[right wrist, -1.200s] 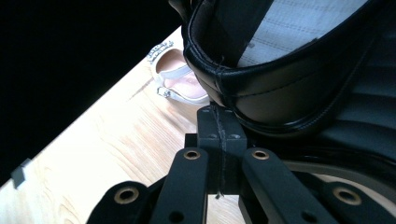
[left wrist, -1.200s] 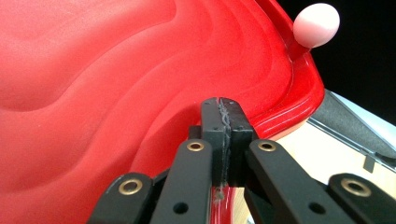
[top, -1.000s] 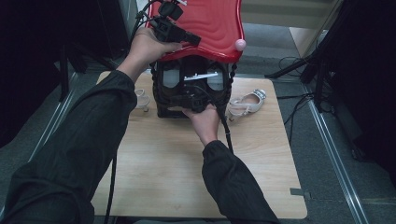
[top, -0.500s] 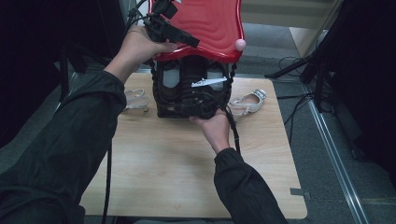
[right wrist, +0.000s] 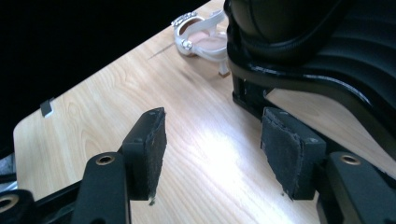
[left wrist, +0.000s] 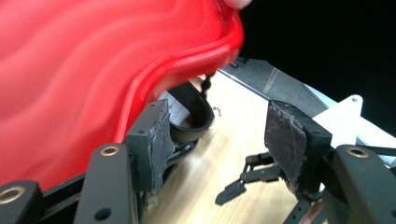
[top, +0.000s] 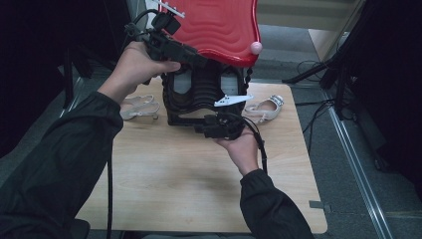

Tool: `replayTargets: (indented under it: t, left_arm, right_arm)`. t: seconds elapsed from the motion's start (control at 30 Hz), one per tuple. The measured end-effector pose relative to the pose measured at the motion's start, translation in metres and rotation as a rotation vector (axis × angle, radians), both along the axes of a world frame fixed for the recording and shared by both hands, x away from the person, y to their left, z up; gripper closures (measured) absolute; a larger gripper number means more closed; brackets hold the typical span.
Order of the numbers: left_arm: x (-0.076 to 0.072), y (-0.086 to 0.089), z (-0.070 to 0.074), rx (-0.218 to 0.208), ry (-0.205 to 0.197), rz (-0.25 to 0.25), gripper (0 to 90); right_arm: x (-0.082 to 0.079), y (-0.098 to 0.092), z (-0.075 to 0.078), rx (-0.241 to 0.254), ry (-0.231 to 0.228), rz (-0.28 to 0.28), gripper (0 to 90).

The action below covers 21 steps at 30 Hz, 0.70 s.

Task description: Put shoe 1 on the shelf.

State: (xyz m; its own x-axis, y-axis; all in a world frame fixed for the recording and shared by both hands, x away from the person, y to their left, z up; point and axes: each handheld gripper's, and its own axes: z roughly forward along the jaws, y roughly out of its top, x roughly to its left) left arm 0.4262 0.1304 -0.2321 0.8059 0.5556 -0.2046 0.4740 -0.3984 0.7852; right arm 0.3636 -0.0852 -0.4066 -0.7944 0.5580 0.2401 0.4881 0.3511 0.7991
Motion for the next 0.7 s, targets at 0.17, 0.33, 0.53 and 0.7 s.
replayTargets:
  t: [0.17,0.33,0.53,0.7]
  left_arm:
    - [-0.016,0.009,-0.01,0.001,0.001,0.001,40.1]
    - [-0.029,0.02,-0.022,0.008,-0.002,0.019,39.9]
    - [-0.039,0.03,-0.039,0.003,0.003,0.027,40.7]
    - [-0.048,0.035,-0.057,-0.004,0.023,0.016,40.7]
  right_arm:
    - [-0.013,-0.01,-0.003,0.002,0.006,0.01,41.2]
    - [-0.024,-0.022,-0.008,-0.012,-0.015,0.032,40.5]
    - [-0.03,-0.033,-0.015,-0.005,0.001,0.046,40.3]
    - [-0.034,-0.041,-0.02,0.006,0.002,0.049,40.0]
